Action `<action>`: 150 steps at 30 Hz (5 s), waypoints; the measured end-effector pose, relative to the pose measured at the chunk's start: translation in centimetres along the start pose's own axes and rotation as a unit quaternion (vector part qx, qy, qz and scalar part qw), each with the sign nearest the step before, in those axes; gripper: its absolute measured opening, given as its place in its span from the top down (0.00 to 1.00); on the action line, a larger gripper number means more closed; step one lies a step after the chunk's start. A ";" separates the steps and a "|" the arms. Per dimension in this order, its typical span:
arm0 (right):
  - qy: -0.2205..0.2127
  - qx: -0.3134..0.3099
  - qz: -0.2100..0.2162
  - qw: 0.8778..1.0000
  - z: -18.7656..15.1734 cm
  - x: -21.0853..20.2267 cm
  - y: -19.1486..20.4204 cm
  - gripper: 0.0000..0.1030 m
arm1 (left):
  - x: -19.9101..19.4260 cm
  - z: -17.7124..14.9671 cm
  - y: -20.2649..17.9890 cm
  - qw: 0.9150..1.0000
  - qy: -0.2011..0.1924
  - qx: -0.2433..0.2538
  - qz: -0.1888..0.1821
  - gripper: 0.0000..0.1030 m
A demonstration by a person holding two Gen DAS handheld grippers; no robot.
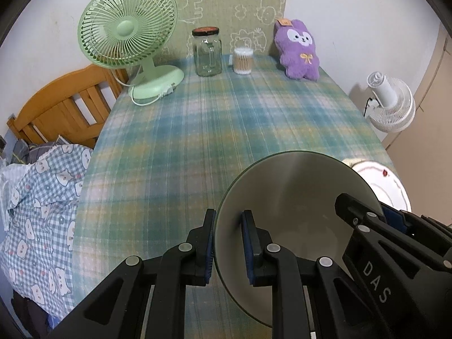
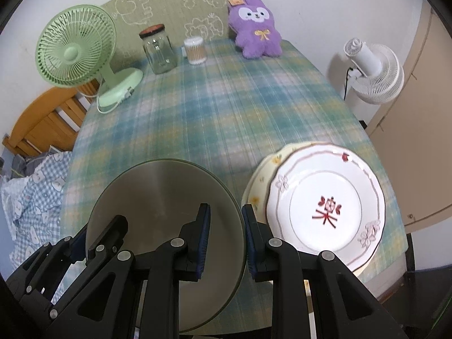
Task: Organize plates and bowls
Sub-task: 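Carry the third bowl with both grippers toward the plate stack, then hold the bowl with both grippers and swing it over the plate stack, then lower the bowl onto the stacked bowls on the plates with both grippers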
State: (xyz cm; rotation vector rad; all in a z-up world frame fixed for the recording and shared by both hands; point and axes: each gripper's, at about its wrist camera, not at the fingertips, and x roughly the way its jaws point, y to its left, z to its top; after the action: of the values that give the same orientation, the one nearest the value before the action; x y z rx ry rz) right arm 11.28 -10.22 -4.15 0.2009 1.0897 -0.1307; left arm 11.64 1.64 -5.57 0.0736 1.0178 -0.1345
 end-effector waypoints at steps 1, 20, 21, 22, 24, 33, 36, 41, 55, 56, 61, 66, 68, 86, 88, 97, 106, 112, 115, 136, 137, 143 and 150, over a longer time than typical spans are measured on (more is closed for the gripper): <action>0.003 0.001 -0.001 1.000 -0.2 0.2 0.0 0.74 | 0.1 -0.3 0.0 1.000 0.003 0.000 0.001 0.85; 0.017 -0.002 -0.011 1.000 -1.1 2.3 0.4 0.74 | 1.6 -1.3 0.1 1.000 0.013 0.011 0.015 0.85; 0.020 -0.002 -0.011 1.000 -1.1 2.5 0.4 0.74 | 1.8 -1.3 0.2 1.000 0.018 0.011 0.016 0.85; 0.023 -0.004 -0.013 1.000 -1.0 2.6 0.5 0.74 | 2.0 -1.3 0.2 1.000 0.023 0.011 0.015 0.85; 0.025 -0.009 -0.017 0.999 -1.1 2.9 0.6 0.74 | 2.3 -1.4 0.4 1.000 0.027 0.008 0.012 0.85; 0.030 -0.018 -0.019 0.999 -0.6 3.5 0.8 0.74 | 2.7 -1.2 0.7 1.000 0.026 0.004 -0.002 0.85; 0.038 -0.019 -0.007 0.999 -0.4 3.7 0.6 0.74 | 3.0 -1.2 1.2 0.999 0.035 -0.004 -0.022 0.75; 0.049 -0.026 0.015 0.998 0.1 4.1 0.2 0.59 | 3.5 -0.9 1.9 0.998 0.054 -0.024 -0.038 0.64; 0.045 -0.024 0.061 0.997 0.9 5.8 -1.1 0.29 | 4.5 -0.4 2.1 0.997 0.052 -0.033 -0.038 0.41; 0.049 -0.025 0.063 0.996 0.9 6.1 -1.1 0.33 | 4.6 -0.4 2.1 0.997 0.054 -0.036 -0.039 0.40; 0.068 -0.042 0.076 0.994 0.9 7.3 -0.3 0.50 | 5.1 -0.7 1.6 0.996 0.065 -0.038 -0.035 0.40; 0.100 -0.025 0.101 0.990 0.7 8.8 -0.6 0.51 | 5.8 -0.8 1.7 0.995 0.077 -0.042 -0.038 0.45; 0.109 -0.027 0.108 0.988 0.4 9.0 -0.5 0.51 | 6.0 -1.2 1.8 0.994 0.084 -0.047 -0.048 0.52; 0.106 -0.014 0.088 0.990 0.0 7.2 -0.1 0.55 | 4.4 -0.9 1.1 0.996 0.073 -0.015 -0.052 0.67; 0.099 -0.011 0.085 0.991 0.1 6.5 -0.1 0.55 | 3.8 -0.8 1.2 0.996 0.068 -0.012 -0.053 0.67; 0.066 0.007 0.067 0.996 -0.2 2.8 0.4 0.55 | 0.9 -0.3 1.4 0.997 0.045 0.013 -0.066 0.67; 0.047 0.029 0.060 0.997 0.0 0.3 -1.0 0.55 | -0.8 0.4 -0.1 0.996 0.030 0.033 -0.071 0.67; 0.045 0.022 0.066 0.997 0.7 0.0 -2.7 0.55 | -1.2 0.6 -1.8 0.997 0.023 0.023 -0.066 0.67; 0.043 0.013 0.064 0.997 1.2 -0.3 -3.9 0.55 | -1.4 0.5 -3.1 0.998 0.019 0.016 -0.066 0.67; 0.064 -0.012 0.070 0.995 3.7 1.0 -13.8 0.55 | 0.2 1.6 -12.9 0.998 0.033 -0.015 -0.053 0.67; 0.066 -0.013 0.070 0.995 3.8 1.2 -14.2 0.55 | 0.3 1.5 -13.3 0.998 0.036 -0.017 -0.052 0.67; 0.083 -0.019 0.070 0.994 3.9 2.6 -16.3 0.55 | 1.6 1.2 -15.3 0.997 0.051 -0.024 -0.050 0.67; 0.114 -0.030 0.077 0.990 3.8 5.0 -17.6 0.55 | 3.4 0.6 -16.7 0.995 0.077 -0.042 -0.037 0.67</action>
State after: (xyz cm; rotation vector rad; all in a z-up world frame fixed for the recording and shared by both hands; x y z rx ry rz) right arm 13.26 -28.28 -8.61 0.2501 1.2999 0.0660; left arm 11.51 -15.20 -8.14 -0.0314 1.1796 -0.1551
